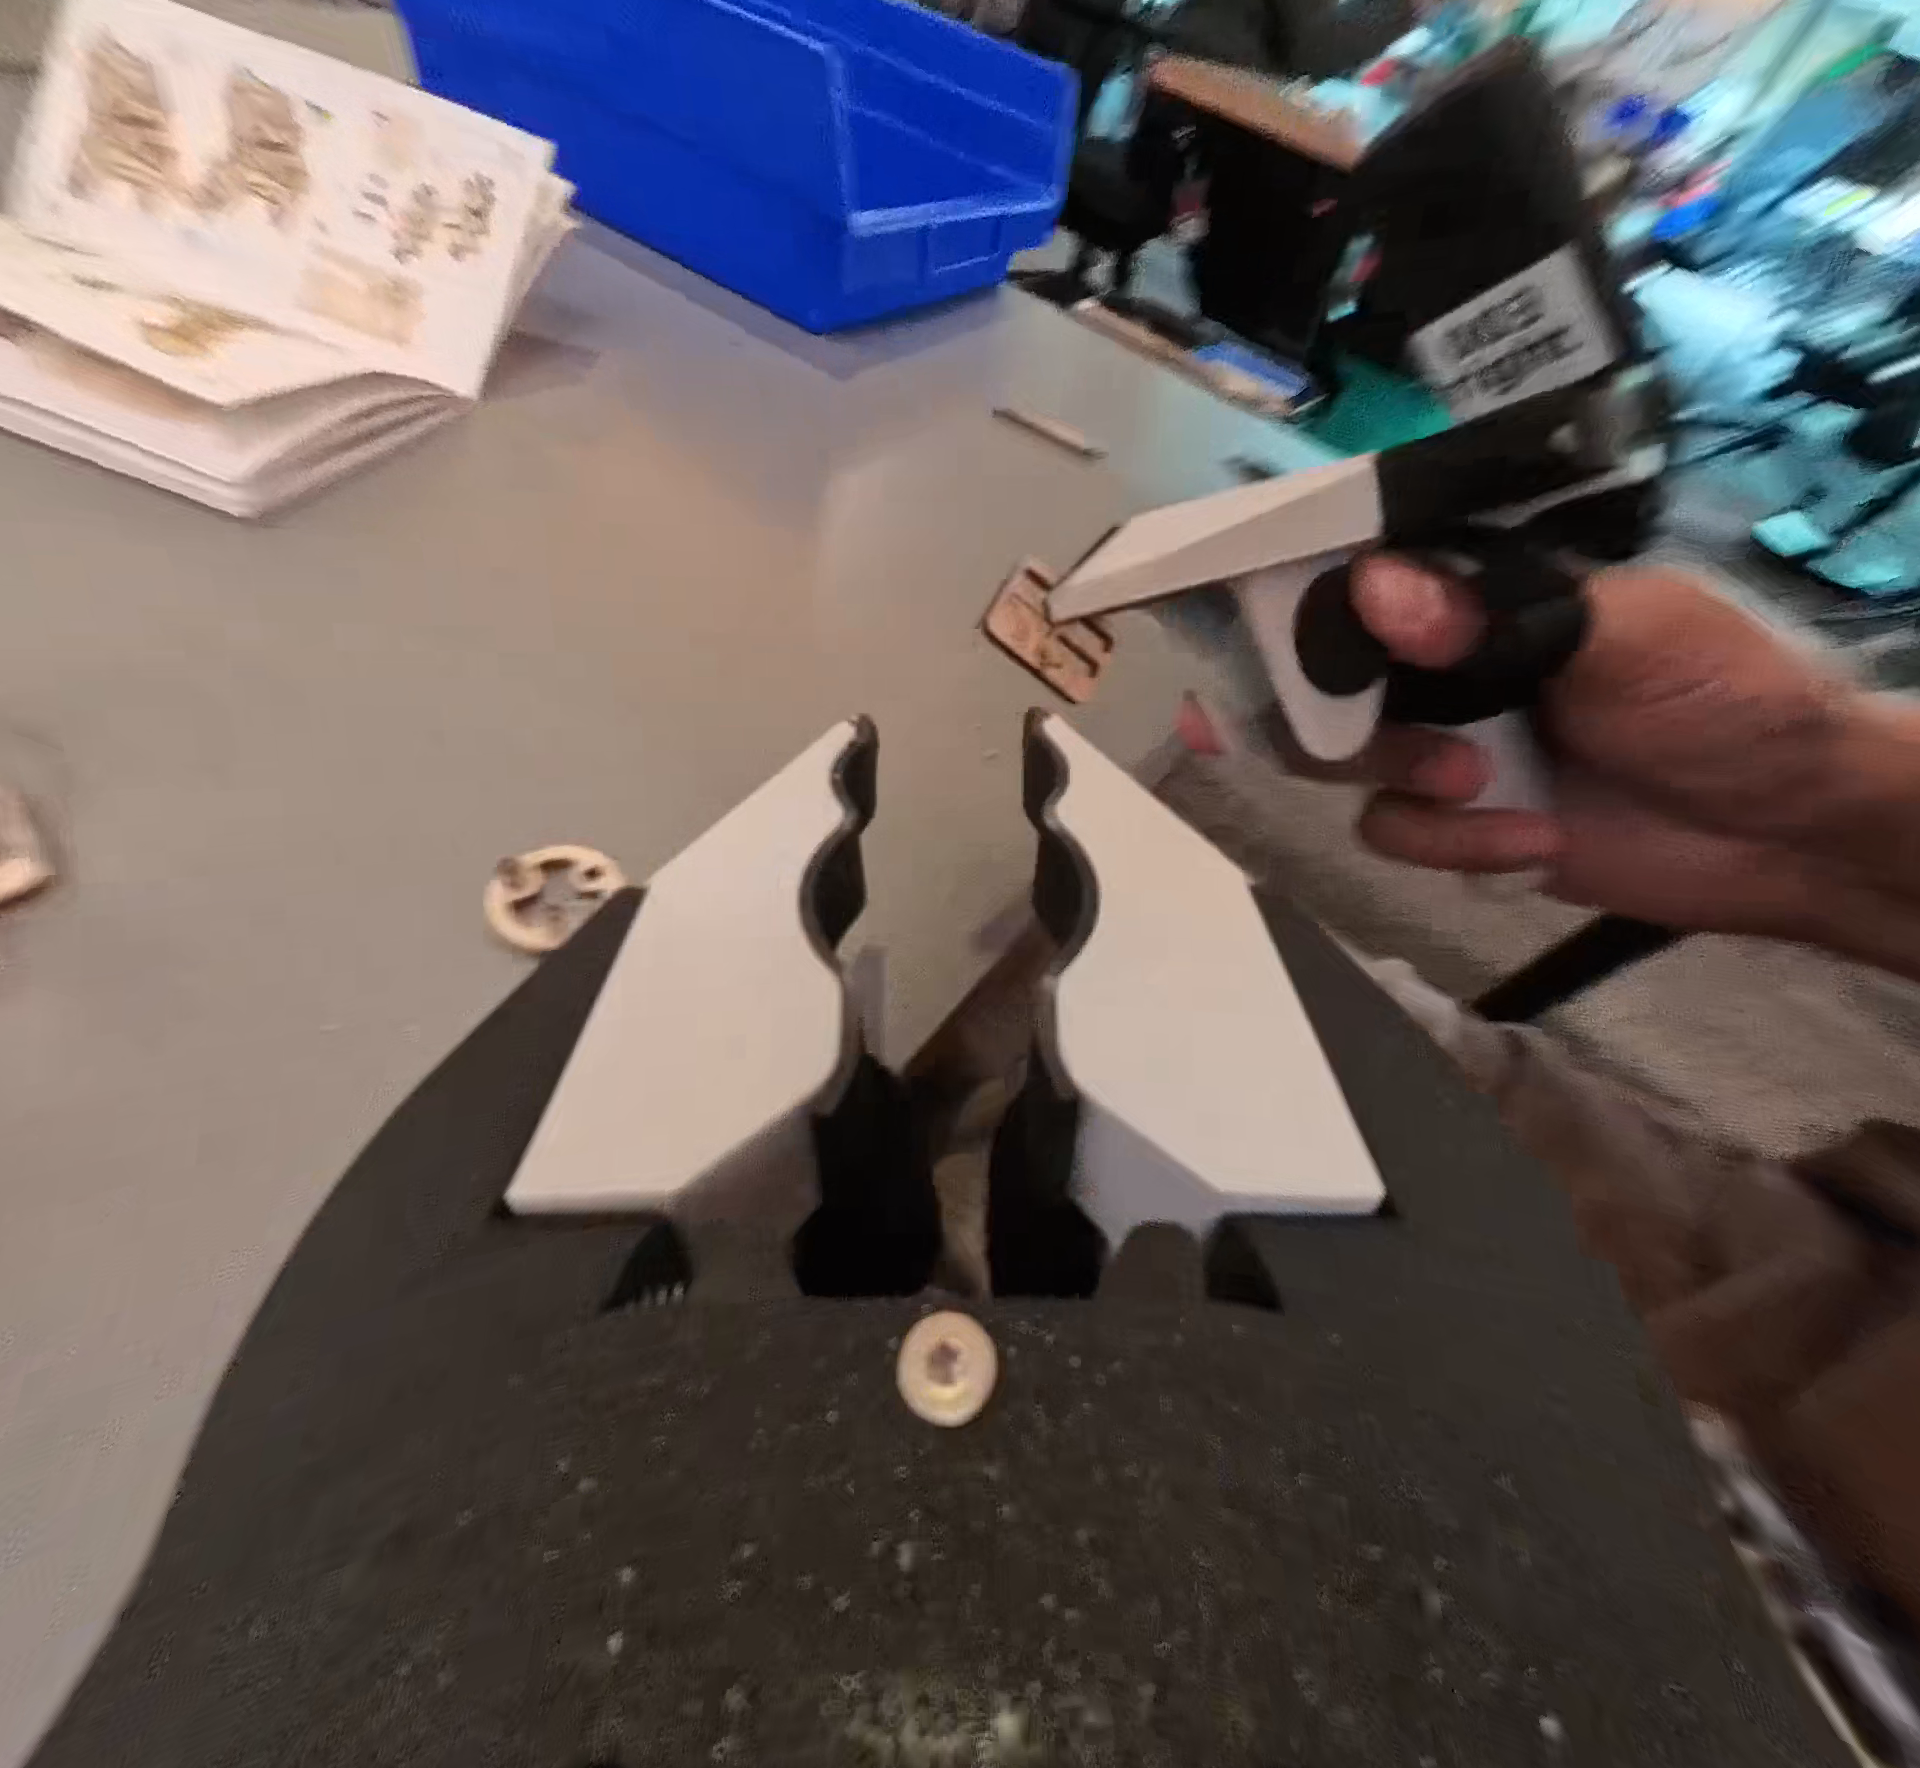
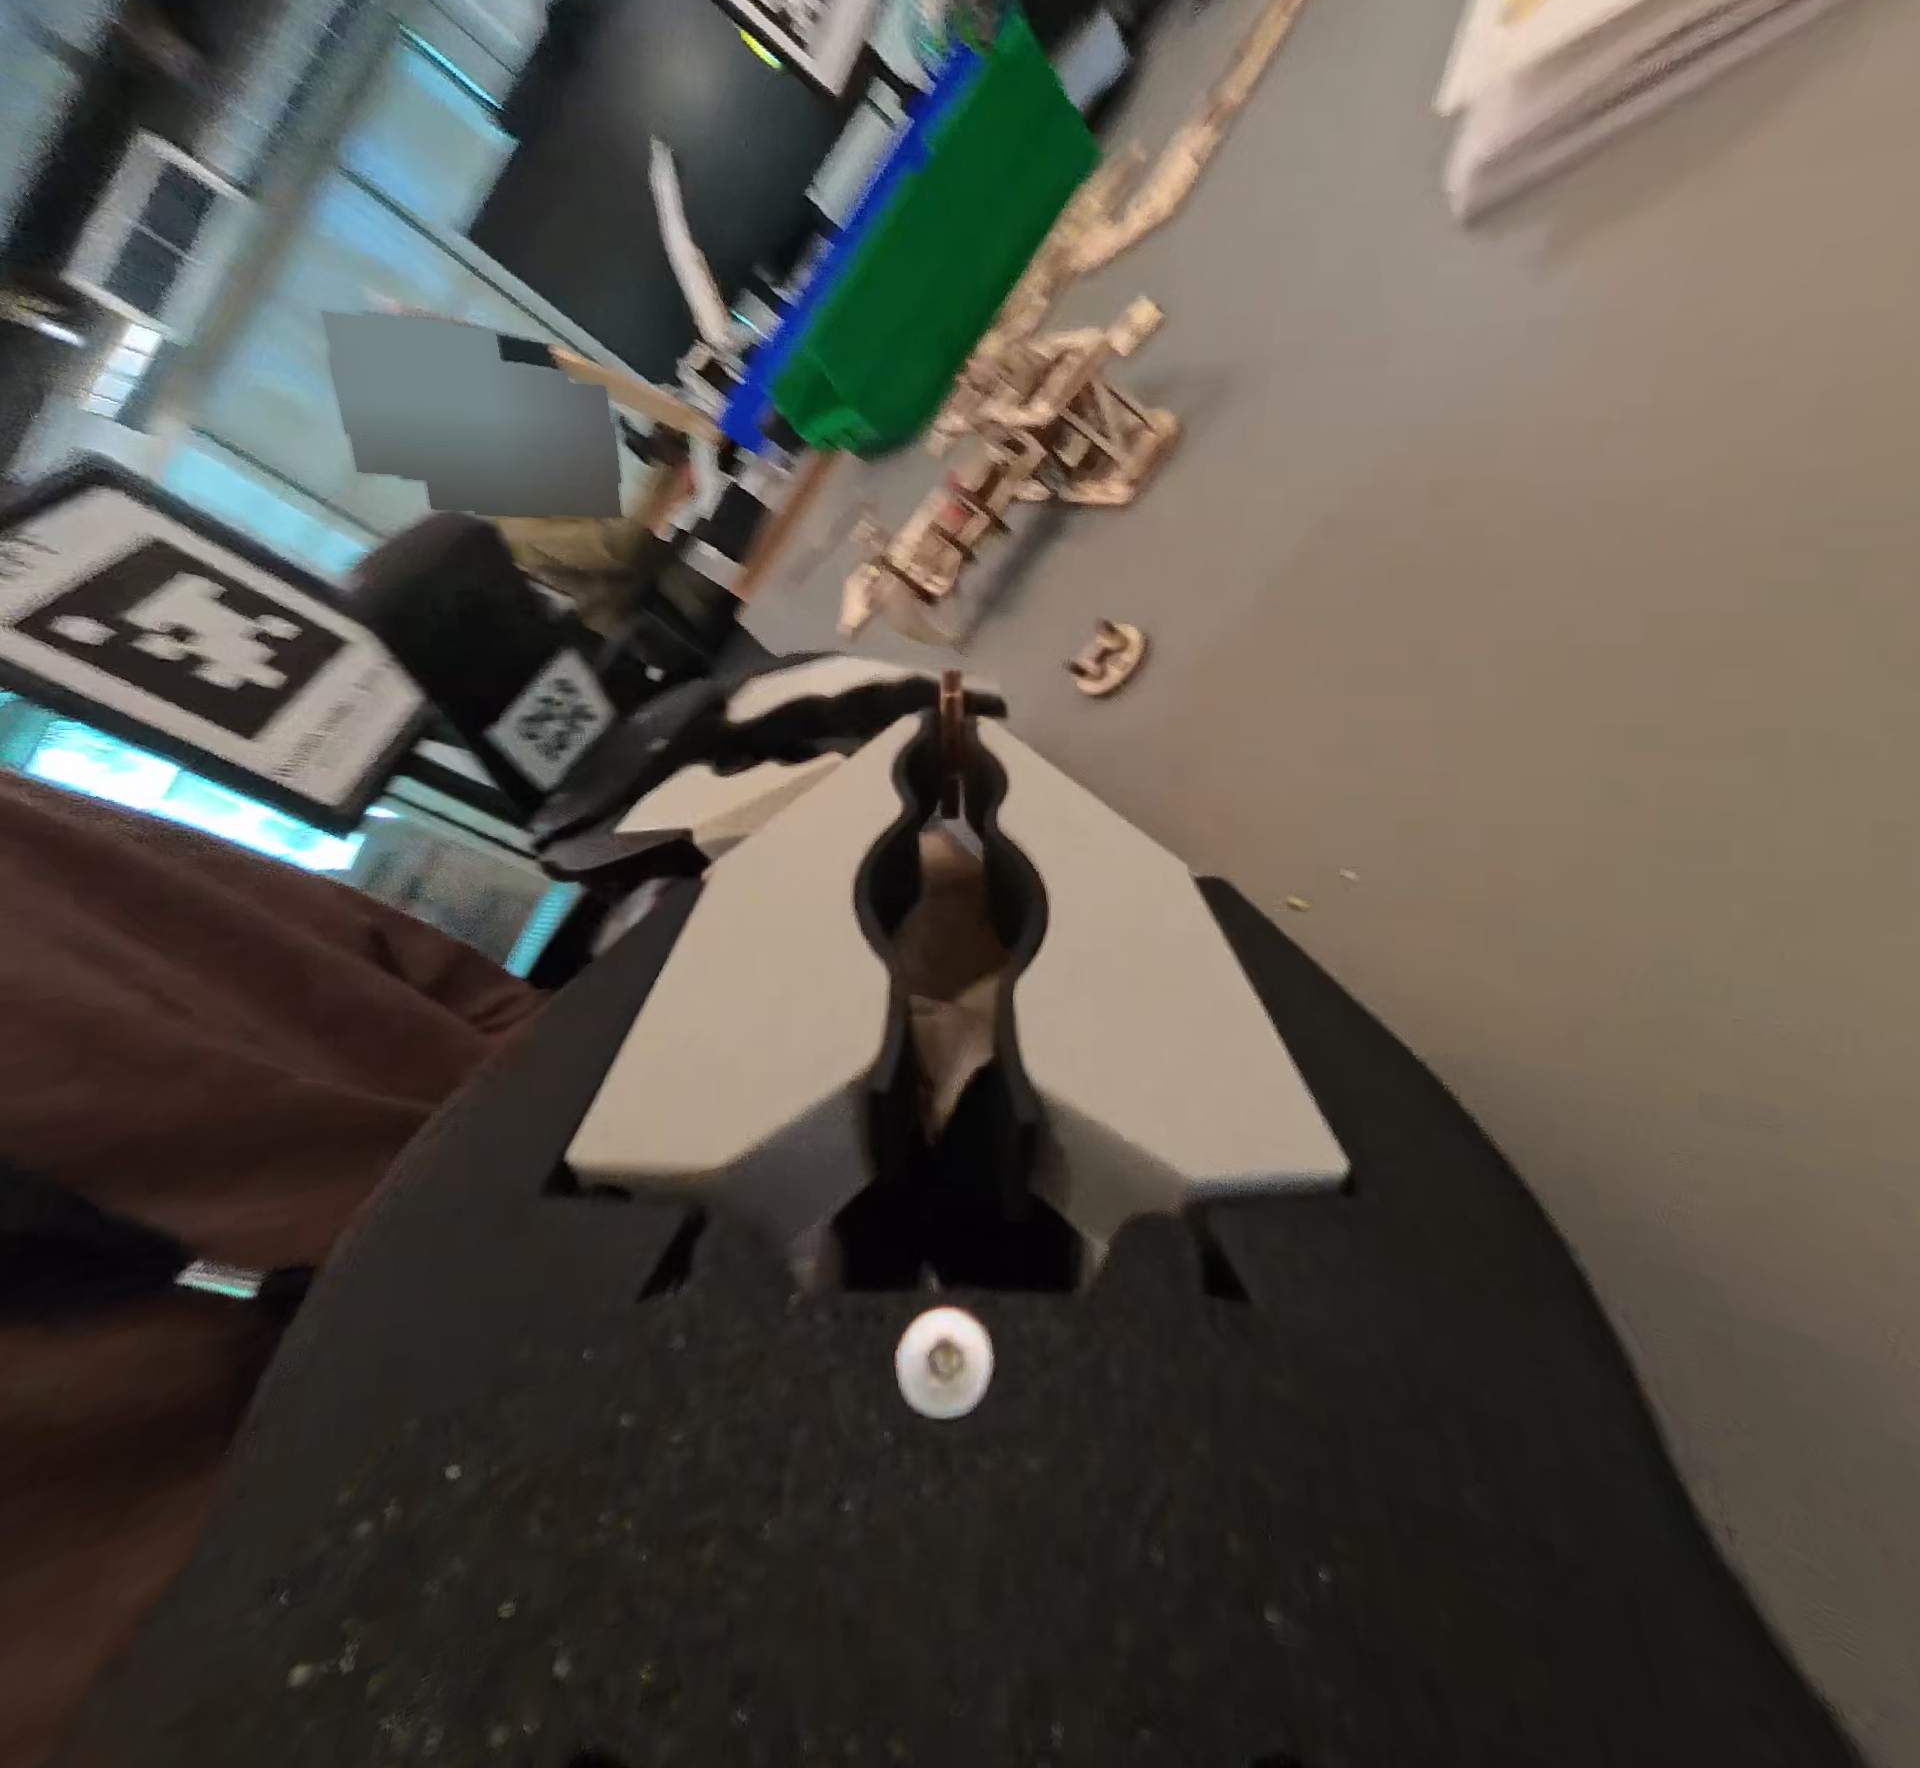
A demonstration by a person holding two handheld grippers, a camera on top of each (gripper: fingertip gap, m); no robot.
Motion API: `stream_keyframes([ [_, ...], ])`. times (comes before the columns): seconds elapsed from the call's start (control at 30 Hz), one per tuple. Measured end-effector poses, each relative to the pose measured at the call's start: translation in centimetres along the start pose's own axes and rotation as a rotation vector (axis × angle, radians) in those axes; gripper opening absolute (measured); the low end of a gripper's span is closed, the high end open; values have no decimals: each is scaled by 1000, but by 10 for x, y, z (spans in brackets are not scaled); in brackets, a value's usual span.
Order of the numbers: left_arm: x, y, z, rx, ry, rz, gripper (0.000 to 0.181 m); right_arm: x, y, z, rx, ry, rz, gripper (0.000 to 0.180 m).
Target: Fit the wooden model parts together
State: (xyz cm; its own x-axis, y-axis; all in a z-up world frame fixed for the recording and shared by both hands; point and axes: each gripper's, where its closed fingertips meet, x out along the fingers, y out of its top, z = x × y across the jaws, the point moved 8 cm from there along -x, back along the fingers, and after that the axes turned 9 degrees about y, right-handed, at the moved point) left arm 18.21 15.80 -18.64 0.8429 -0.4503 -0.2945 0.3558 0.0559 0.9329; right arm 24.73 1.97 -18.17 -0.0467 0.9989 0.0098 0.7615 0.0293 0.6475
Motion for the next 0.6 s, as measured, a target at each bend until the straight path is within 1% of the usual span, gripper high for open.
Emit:
stream_keyframes([
  [0.1,-4,12,6,-176,-207,48,23,5,-1,-6,-14,40,-3,2],
  [0.17,-1,11,5,-261,-280,15,17,9,-2,-11,-15,78,0,2],
  [0.27,2,2,0,-356,-342,-10,10,11,-6,-8,-7,62,-24,2],
  [0.33,3,-5,-2,-392,-360,-24,6,10,-10,-5,-10,45,-52,2],
  [0.4,5,-13,-2,-340,-322,-35,1,10,-14,-1,-75,-39,-125,7],
  [0.5,10,-23,-2,-306,-300,-54,1,11,-17,2,-165,-128,-229,7],
  [0.6,13,-27,-3,-285,-297,-65,1,10,-18,5,-176,-158,-258,6],
])
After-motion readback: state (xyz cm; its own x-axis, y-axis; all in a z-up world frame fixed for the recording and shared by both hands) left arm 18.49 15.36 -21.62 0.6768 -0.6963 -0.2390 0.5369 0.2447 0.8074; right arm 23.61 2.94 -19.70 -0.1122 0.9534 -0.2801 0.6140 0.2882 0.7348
